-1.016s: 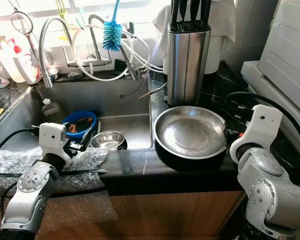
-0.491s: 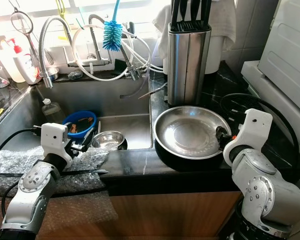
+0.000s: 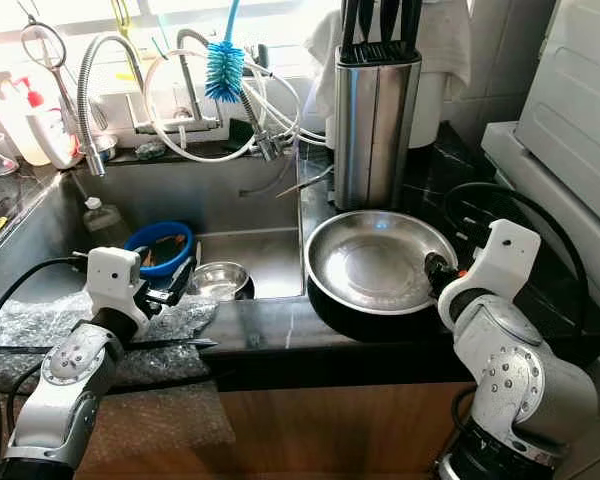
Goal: Kitchen organization
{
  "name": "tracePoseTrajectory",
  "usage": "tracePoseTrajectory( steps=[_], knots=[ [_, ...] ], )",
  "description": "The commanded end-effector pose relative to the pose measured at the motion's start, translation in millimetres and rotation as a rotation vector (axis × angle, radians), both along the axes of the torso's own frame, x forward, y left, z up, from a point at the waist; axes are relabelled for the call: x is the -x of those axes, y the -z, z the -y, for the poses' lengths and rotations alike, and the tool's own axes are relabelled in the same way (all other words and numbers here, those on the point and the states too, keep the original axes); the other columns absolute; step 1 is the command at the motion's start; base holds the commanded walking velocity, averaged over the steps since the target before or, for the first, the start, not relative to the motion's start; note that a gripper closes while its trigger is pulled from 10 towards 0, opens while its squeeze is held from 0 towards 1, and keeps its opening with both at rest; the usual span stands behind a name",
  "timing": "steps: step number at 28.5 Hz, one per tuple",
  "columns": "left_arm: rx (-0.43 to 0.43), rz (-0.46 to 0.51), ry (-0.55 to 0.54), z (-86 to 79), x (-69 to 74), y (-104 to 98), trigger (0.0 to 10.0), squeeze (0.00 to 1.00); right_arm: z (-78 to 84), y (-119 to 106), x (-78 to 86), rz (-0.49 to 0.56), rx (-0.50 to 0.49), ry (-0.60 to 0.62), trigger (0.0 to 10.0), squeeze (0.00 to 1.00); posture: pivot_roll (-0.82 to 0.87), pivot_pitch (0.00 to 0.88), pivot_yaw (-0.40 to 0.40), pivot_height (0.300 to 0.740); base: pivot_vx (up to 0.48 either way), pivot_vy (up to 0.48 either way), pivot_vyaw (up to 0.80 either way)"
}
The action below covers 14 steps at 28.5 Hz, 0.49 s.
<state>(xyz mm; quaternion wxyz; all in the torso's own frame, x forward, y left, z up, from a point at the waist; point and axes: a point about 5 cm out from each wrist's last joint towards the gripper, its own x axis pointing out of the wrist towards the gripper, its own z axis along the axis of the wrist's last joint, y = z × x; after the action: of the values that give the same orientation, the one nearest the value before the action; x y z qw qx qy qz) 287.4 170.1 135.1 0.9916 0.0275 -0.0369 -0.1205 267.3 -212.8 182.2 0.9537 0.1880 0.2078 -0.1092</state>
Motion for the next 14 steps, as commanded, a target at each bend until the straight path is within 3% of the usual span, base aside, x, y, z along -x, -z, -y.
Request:
tracePoseTrajectory(
  steps=[1,2,3,14],
  knots=[
    [-0.023,-0.009,-0.01,-3.4,-0.2,0.1,10.0,0.0,-3.7,0.7,-1.9,-0.011,-0.03,-0.008,10.0,0.0,-0.14,0.0,0.079,0.74,0.0,0.0,0.0],
    [-0.024,-0.009,-0.009,-3.3,-0.3,0.1,10.0,0.0,-3.5,0.4,-2.2,-0.009,-0.034,0.0,4.1,0.0,-0.14,0.0,0.079,0.74,0.0,0.0,0.0],
    [-0.024,-0.01,-0.008,-3.2,-0.4,0.1,10.0,0.0,-3.2,-0.1,-2.4,-0.008,-0.034,0.006,0.0,0.0,-0.14,0.0,0.079,0.74,0.0,0.0,0.0],
    [-0.022,-0.019,0.002,-0.4,-1.0,1.3,10.0,0.0,-5.1,-3.8,-5.0,0.01,-0.064,0.0,0.0,0.0,-0.14,0.0,0.076,0.74,0.0,0.0,0.0]
  ],
)
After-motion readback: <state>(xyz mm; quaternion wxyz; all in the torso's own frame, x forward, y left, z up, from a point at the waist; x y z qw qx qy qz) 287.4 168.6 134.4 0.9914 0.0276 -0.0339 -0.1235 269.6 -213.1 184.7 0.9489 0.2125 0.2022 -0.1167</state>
